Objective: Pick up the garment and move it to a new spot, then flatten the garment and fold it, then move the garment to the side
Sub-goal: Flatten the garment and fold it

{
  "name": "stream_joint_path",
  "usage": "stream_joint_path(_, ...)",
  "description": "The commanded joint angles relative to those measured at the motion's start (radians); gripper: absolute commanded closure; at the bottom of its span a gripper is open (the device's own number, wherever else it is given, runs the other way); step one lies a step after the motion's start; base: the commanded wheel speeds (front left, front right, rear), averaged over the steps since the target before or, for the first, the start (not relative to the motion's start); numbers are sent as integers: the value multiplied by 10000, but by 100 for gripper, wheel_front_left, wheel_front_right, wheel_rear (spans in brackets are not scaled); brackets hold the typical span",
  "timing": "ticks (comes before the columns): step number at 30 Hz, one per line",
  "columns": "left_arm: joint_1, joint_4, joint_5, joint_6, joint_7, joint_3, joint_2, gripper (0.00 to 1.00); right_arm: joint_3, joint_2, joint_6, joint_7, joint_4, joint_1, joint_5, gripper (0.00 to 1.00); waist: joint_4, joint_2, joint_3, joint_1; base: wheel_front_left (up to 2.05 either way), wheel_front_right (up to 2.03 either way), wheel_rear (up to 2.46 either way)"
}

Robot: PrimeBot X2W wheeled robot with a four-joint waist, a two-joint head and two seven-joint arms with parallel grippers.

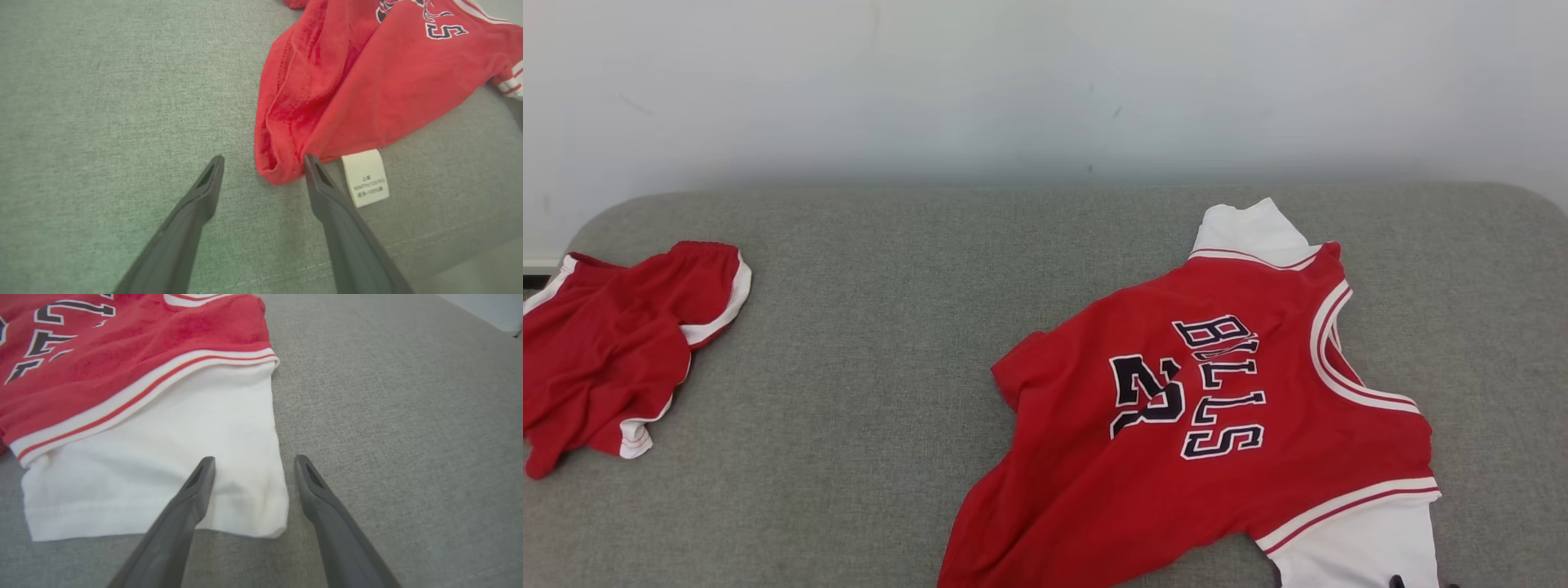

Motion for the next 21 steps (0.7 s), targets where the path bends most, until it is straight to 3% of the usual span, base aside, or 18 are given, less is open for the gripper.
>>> stream_joint_path(1,-154,77,38,-4,-32,-27,-25,0,11,-31,-23,-2,97,-58,-101,0,37,0,11,0,0,0,0)
stream_joint_path(5,-435,384,-15,-10,-33,-166,-72,0,68,27,-23,1,677,-113,-54,0,91,0,35,0,0,0,0)
stream_joint_path(6,-489,436,-77,-10,-33,-205,-86,7,102,58,-23,14,851,-113,-17,0,91,0,41,0,0,0,0)
stream_joint_path(7,-543,469,-121,-11,-32,-226,-96,36,168,93,-23,25,951,-144,48,39,83,0,45,0,0,0,0)
stream_joint_path(8,-587,518,-213,-12,-33,-257,-104,56,243,97,-23,27,1030,-194,80,67,71,0,54,0,0,0,0)
stream_joint_path(9,-607,569,-285,-12,-33,-303,-114,100,321,100,-23,34,1112,-215,127,100,52,0,51,0,0,0,0)
stream_joint_path(16,-501,451,-848,-12,-33,-260,-136,100,317,229,-23,1,641,-231,969,100,-97,0,21,0,0,0,0)
stream_joint_path(21,-189,-693,-965,-13,-33,228,-74,100,387,169,-23,-2,-667,-247,1733,100,-192,0,70,0,0,0,0)
